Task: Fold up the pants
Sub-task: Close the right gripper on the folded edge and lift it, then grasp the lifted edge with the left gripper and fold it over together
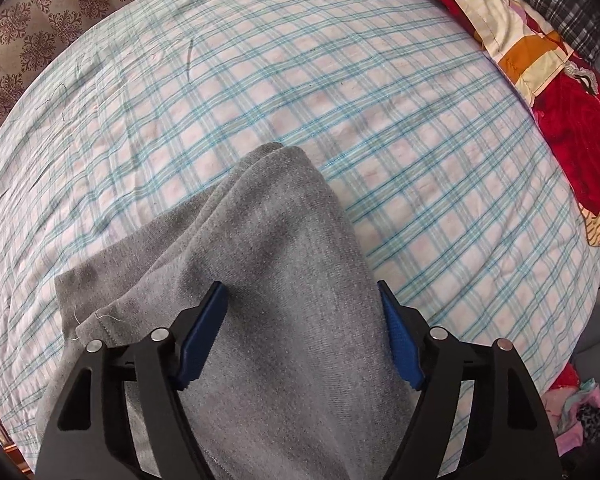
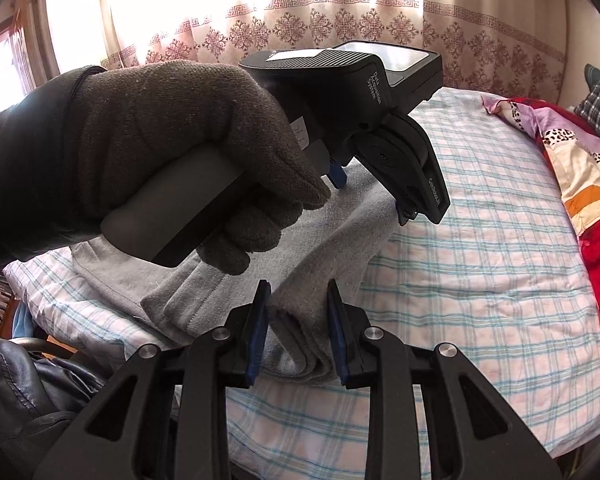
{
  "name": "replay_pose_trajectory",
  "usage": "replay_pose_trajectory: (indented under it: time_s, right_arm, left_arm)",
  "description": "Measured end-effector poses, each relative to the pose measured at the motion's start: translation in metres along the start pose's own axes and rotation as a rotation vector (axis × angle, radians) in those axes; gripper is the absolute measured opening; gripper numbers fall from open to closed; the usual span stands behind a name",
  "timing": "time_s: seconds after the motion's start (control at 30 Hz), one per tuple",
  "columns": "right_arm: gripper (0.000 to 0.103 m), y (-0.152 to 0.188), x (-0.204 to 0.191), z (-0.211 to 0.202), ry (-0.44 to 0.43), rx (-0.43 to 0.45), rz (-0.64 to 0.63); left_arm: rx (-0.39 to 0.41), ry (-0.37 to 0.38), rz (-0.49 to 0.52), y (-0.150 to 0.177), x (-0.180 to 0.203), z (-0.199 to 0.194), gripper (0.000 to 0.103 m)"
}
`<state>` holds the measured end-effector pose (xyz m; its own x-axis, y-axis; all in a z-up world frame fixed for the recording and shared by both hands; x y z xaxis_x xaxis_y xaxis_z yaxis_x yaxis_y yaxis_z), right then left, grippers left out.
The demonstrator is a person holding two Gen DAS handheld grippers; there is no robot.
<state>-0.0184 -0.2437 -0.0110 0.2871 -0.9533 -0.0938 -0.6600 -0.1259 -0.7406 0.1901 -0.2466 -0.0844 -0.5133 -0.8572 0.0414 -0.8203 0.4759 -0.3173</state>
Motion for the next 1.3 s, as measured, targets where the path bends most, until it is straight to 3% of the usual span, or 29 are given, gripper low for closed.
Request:
replay_pose_trajectory:
  time_s: [0.07, 0.13, 0.23, 0.63, 0.93, 1.03, 1.17, 1.3]
  right_arm:
    - [0.028, -0.002, -0.003, -0.001, -0.004, 0.004, -0.004]
    - [0.028, -0.003, -0.005, -0.002, -0.01, 0.007, -0.006]
    - [0.028, -0.006, -0.01, -0.004, -0.017, 0.017, -0.018]
    - [0.027, -0.024, -0.028, -0.021, -0.096, 0.072, -0.004]
    - [0.028, -0.05, -0.081, -0.024, -0.206, 0.109, -0.049]
    - [0.036, -0.059, -0.099, -0.024, -0.261, 0.112, -0.054]
    - [0.041, -0.067, -0.114, -0.026, -0.284, 0.127, -0.082]
    - [0.049, -0.066, -0.122, -0.019, -0.319, 0.094, -0.063]
  left_arm:
    - [0.002, 0.037, -0.008, 0.002, -0.002, -0.005, 0.053]
    - [0.007, 0.073, -0.018, 0.004, -0.001, -0.011, 0.029]
    - [0.035, 0.096, -0.026, 0.006, -0.004, -0.022, 0.025]
    - [0.174, 0.302, -0.26, 0.028, -0.074, -0.073, 0.021]
    - [0.294, 0.407, -0.43, 0.07, -0.15, -0.114, 0.021]
    - [0.327, 0.428, -0.488, 0.09, -0.177, -0.125, 0.02]
    - [0.364, 0.449, -0.554, 0.119, -0.209, -0.134, 0.019]
    - [0.388, 0.47, -0.602, 0.148, -0.237, -0.14, 0.019]
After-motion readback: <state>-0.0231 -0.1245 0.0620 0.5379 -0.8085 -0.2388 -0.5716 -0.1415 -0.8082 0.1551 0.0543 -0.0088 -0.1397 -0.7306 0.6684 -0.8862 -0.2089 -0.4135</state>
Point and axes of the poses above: each gripper's, at about its wrist camera, not at the fingertips, and z roughly the way its jaws point, x to its right, y to its underside, the point moved 3 cm from there along z, roughly the way its jaws point, and after that the axes turned 6 degrees about x, right-handed, at the moved point
